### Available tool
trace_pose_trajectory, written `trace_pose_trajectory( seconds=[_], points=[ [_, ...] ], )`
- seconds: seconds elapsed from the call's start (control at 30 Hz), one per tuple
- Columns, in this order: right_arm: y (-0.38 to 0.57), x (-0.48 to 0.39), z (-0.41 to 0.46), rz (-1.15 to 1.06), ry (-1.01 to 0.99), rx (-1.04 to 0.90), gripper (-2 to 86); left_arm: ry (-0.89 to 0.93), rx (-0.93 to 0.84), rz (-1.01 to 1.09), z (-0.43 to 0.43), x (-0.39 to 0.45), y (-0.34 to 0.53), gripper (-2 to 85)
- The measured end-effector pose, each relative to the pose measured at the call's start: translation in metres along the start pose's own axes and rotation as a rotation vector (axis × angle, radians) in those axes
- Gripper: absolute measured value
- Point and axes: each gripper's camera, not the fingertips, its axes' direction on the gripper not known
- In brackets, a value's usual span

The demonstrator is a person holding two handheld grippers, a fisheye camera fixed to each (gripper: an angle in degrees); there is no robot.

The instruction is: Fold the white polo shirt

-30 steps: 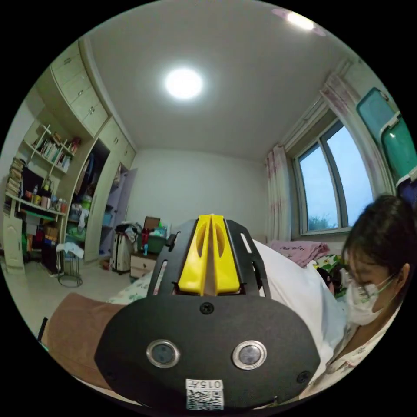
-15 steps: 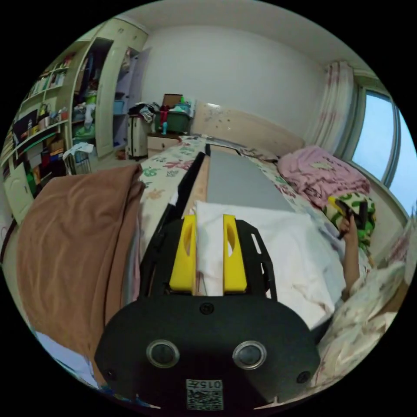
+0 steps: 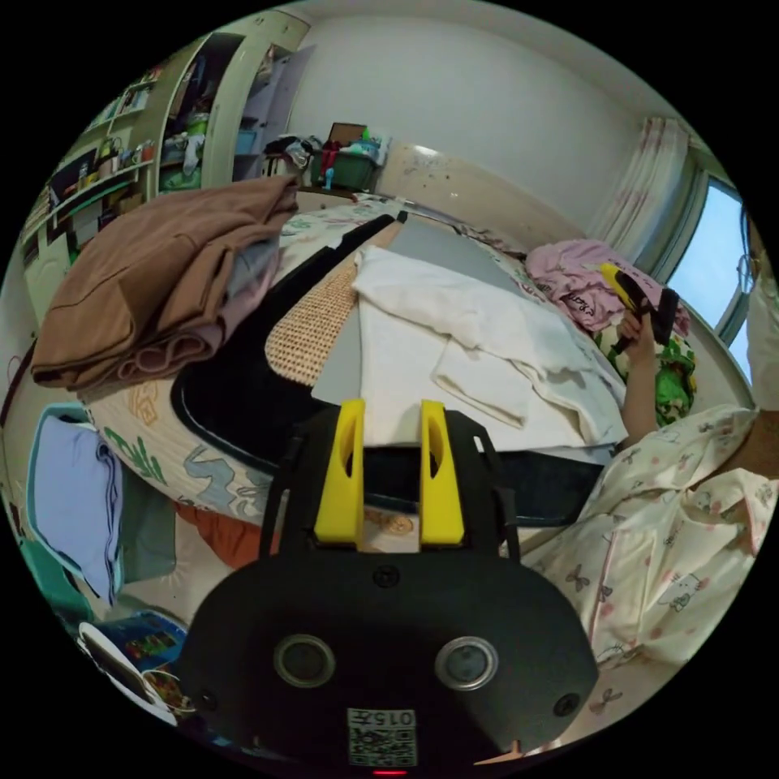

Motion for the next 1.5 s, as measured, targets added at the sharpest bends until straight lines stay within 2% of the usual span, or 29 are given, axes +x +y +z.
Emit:
trace_pose_trajectory(
  seconds=[0.07, 0.17, 0.3, 0.37, 0.5, 0.6, 0.67, 0.87, 1.03, 1.23, 1.33, 1.4, 1.5],
  points=[
    [-0.001, -0.013, 0.009, -0.071, -0.054, -0.044, 7.1, -0.035, -0.003, -0.022, -0.004, 0.000, -0.005, 1.7],
    [0.000, -0.033, 0.021, -0.192, -0.161, -0.111, 7.8, -0.030, 0.022, -0.010, -0.015, 0.002, -0.012, 0.3],
    [0.004, -0.068, 0.045, -0.370, -0.248, -0.257, 8.5, -0.170, 0.158, -0.063, -0.059, -0.007, -0.016, 0.0],
    [0.008, -0.085, 0.061, -0.456, -0.243, -0.343, 9.5, -0.117, 0.180, -0.072, -0.075, -0.015, -0.019, 0.3],
    [0.011, -0.113, 0.098, -0.587, -0.256, -0.496, 11.4, 0.010, 0.046, -0.059, -0.057, -0.019, -0.029, 6.1],
    [0.004, -0.116, 0.116, -0.561, -0.342, -0.545, 12.4, 0.040, -0.021, -0.065, -0.037, -0.015, -0.031, 9.6],
    [0.000, -0.117, 0.125, -0.543, -0.350, -0.571, 12.8, 0.038, 0.009, -0.072, -0.039, -0.017, -0.030, 8.9],
    [-0.008, -0.125, 0.156, -0.535, -0.349, -0.699, 12.9, 0.059, 0.064, -0.060, -0.062, -0.033, -0.041, 2.1],
    [-0.013, -0.134, 0.184, -0.528, -0.294, -0.834, 10.4, -0.064, 0.148, -0.081, -0.106, -0.054, -0.064, 1.1],
    [-0.028, -0.148, 0.202, -0.547, -0.345, -0.896, 8.1, -0.217, 0.011, 0.005, -0.116, -0.068, -0.100, 2.1],
    [-0.036, -0.157, 0.201, -0.571, -0.385, -0.872, 10.3, -0.357, 0.130, 0.122, -0.153, -0.055, -0.120, 3.1],
    [-0.040, -0.162, 0.205, -0.579, -0.392, -0.877, 10.2, -0.321, 0.171, 0.231, -0.166, -0.045, -0.140, 4.0],
    [-0.043, -0.165, 0.214, -0.573, -0.355, -0.911, 7.0, -0.128, 0.050, 0.379, -0.137, -0.041, -0.189, 7.4]
  ],
)
